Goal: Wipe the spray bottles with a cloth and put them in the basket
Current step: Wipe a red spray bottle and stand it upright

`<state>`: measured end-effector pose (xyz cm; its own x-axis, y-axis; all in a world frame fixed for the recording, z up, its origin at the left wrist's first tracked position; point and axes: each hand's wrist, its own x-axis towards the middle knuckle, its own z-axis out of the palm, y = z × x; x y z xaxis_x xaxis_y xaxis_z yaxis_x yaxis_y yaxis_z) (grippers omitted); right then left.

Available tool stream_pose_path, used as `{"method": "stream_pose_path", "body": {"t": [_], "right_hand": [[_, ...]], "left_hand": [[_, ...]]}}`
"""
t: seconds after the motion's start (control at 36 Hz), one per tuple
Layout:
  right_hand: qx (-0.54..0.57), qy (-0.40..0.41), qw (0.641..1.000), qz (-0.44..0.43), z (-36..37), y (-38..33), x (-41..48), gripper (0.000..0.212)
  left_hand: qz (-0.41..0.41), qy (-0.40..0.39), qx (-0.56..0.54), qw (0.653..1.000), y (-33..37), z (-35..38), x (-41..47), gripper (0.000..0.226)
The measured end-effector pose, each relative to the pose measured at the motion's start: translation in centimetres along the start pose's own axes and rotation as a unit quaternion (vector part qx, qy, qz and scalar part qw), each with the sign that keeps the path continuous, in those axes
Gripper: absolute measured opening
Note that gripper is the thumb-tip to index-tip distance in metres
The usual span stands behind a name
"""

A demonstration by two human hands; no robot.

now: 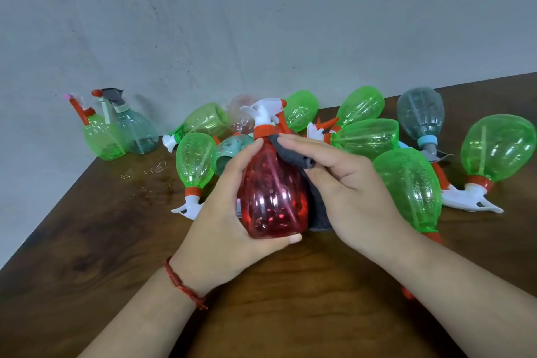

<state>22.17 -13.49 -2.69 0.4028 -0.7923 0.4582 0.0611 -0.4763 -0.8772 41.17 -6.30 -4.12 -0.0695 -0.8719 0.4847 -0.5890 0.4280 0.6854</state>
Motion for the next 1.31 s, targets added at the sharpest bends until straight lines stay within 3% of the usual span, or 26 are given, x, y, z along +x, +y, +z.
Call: {"method": "stream_pose_path", "body": {"t": [0.19, 0.39, 0.53, 0.67, 0.78, 0.89, 0.97, 1.17, 1.31], "right_hand": [[-0.147, -0.037, 0.977, -0.152, 0.3, 0.1, -0.6, 0.056], [-0.167, -0.08, 0.964, -0.189, 0.6, 0.1, -1.0, 0.055], [-0.161, -0.071, 0.966, -0.189, 0.7, 0.2, -1.0, 0.056], [-0.155, -0.026, 0.972, -0.172, 0.5, 0.2, -0.7, 0.055], [-0.12, -0.002, 0.987, -0.107, 0.2, 0.0, -0.4, 0.056], [-0.011, 0.004, 1.0, 0.008, 0.1, -0.8, -0.2, 0.052], [0.047, -0.005, 0.998, 0.039, -0.2, -1.4, 0.1, 0.049], [0.068, -0.007, 0.997, 0.045, -0.4, -0.7, 0.2, 0.05], [0.002, -0.014, 1.0, -0.007, 0.1, 0.1, -0.2, 0.055]], "left_hand": [[-0.015, 0.119, -0.034, 0.992, -0.5, -0.4, 0.5, 0.122], [-0.071, 0.235, -0.083, 0.966, -0.1, -1.3, 0.9, 0.114], [-0.07, 0.214, -0.074, 0.972, 0.3, -1.3, 0.9, 0.113], [-0.026, 0.13, -0.022, 0.991, -0.2, -0.9, 0.4, 0.121], [-0.005, 0.079, -0.014, 0.997, 0.2, -0.1, 0.2, 0.12], [0.013, 0.053, -0.014, 0.998, 0.1, 0.0, 0.0, 0.121], [0.018, 0.037, -0.025, 0.999, 0.1, -0.4, 0.0, 0.126], [0.021, 0.006, 0.001, 1.0, -0.2, -0.6, 0.1, 0.125], [0.02, 0.064, 0.033, 0.997, -0.2, -0.4, 0.3, 0.121]]}}
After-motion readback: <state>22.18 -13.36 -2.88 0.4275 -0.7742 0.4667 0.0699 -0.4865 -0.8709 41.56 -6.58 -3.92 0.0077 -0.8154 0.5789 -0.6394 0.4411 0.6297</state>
